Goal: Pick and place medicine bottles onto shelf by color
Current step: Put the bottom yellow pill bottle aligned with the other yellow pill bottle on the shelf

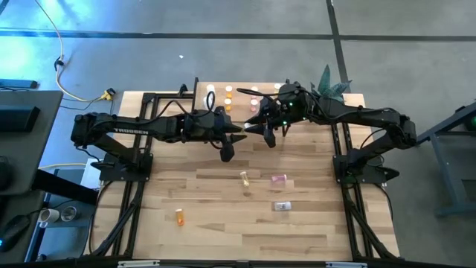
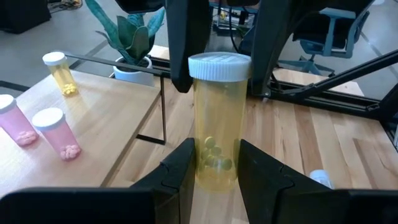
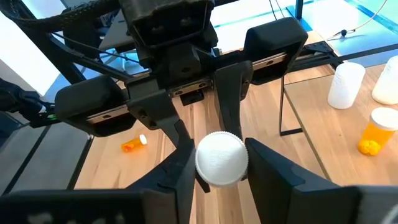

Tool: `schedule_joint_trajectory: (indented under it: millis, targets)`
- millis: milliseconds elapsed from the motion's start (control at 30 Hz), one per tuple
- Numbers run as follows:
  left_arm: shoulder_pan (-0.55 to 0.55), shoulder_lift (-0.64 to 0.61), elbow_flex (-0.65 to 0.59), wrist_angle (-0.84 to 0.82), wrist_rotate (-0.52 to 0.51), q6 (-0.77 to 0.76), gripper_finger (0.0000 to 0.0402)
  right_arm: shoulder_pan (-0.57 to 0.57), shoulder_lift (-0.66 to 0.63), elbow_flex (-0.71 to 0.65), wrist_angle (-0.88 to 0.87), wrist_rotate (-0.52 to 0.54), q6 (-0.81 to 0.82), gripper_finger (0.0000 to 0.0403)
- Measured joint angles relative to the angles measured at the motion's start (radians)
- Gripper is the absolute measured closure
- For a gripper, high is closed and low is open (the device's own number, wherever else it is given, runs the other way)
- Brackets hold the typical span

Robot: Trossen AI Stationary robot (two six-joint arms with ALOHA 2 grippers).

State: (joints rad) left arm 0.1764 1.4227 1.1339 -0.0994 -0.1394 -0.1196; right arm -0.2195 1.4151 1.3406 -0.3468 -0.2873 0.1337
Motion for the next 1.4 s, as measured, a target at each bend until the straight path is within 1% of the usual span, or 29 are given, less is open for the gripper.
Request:
schedule_joint_trajectory:
  millis: [133,400,500,600,767,867,1033,1167,1400]
  targets:
    - [0.0,0.0,0.0,0.0,-0.003,0.0,0.0309,0.0,0.0,0.0,-0.001,0.0,0.0,0.0299]
    - [0.0,0.0,0.0,-0.001,-0.003,0.002,0.0309,-0.001,0.0,0.0,-0.007,0.0,0.0,0.0302]
    - [0.0,0.0,0.0,-0.001,-0.002,0.026,0.0305,-0.001,0.0,0.0,-0.007,0.001,0.0,0.0303]
    - [0.0,0.0,0.0,-0.001,-0.002,0.053,0.0287,-0.001,0.0,0.0,-0.008,0.001,0.0,0.0303]
    - [0.0,-0.001,0.0,-0.007,-0.004,0.05,0.0241,-0.002,0.0,0.0,-0.012,0.047,-0.004,0.0304]
    - [0.0,-0.001,0.0,-0.008,-0.028,0.045,0.0217,-0.012,0.0,0.0,-0.012,0.052,-0.02,0.0304]
    - [0.008,-0.016,0.0,-0.008,-0.072,0.045,0.0198,-0.054,-0.02,0.0,-0.021,0.061,-0.047,0.0304]
    - [0.026,-0.023,0.0,-0.015,-0.089,0.044,0.0199,-0.099,-0.06,0.0,-0.038,0.116,-0.057,0.0304]
    - [0.066,-0.042,0.0,-0.01,-0.093,0.034,0.0197,-0.196,-0.153,0.0,-0.084,0.12,-0.096,0.0304]
